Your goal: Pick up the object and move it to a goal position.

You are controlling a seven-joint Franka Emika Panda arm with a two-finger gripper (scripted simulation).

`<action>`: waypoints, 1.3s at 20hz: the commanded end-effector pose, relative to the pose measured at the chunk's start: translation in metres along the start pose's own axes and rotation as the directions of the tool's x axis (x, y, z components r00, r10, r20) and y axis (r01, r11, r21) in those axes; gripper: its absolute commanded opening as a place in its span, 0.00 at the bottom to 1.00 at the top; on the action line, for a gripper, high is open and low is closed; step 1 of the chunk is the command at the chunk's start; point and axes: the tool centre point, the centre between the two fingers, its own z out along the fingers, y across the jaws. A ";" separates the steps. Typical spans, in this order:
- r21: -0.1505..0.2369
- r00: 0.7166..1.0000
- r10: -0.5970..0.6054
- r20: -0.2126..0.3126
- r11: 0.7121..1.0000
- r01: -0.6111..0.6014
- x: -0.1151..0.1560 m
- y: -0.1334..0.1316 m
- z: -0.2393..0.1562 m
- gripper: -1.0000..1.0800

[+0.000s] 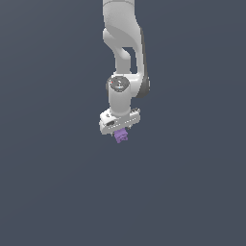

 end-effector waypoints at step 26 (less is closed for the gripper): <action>-0.001 1.000 -0.002 0.000 1.000 0.002 0.006 0.000 0.023 0.00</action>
